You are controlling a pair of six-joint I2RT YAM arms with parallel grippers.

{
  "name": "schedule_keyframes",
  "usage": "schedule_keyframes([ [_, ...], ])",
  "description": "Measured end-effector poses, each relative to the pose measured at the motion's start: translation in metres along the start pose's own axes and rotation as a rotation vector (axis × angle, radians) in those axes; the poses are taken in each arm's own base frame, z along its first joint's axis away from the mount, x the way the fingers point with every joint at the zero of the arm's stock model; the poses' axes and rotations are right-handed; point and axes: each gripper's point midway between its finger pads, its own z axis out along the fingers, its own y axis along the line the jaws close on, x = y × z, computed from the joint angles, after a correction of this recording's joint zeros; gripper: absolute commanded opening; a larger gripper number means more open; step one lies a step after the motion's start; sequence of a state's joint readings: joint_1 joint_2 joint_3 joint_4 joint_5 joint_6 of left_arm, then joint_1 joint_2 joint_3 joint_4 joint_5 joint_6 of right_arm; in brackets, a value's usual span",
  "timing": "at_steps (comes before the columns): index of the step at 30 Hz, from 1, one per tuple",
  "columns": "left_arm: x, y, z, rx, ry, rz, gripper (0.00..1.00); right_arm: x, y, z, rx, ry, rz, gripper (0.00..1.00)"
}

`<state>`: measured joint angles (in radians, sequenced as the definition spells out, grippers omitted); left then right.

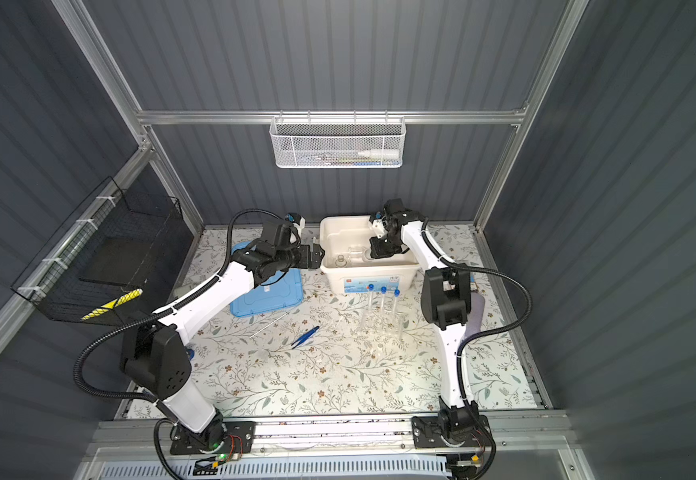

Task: Organize the chemistry lab equipment
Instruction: 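Lower the white cup into the white bin and open right gripper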

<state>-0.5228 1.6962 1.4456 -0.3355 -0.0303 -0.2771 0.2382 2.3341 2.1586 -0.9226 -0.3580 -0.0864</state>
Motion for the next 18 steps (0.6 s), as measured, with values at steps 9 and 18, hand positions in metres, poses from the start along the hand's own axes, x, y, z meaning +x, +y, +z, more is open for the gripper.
schedule_keyframes([
  [9,0.01,0.004,0.003,-0.01,0.021,0.0,1.0,0.005,0.0,0.014,-0.032,0.029,0.02,0.13],
  [18,0.025,0.014,0.005,-0.052,0.058,0.004,1.0,0.012,-0.001,0.02,-0.038,0.063,0.029,0.18],
])
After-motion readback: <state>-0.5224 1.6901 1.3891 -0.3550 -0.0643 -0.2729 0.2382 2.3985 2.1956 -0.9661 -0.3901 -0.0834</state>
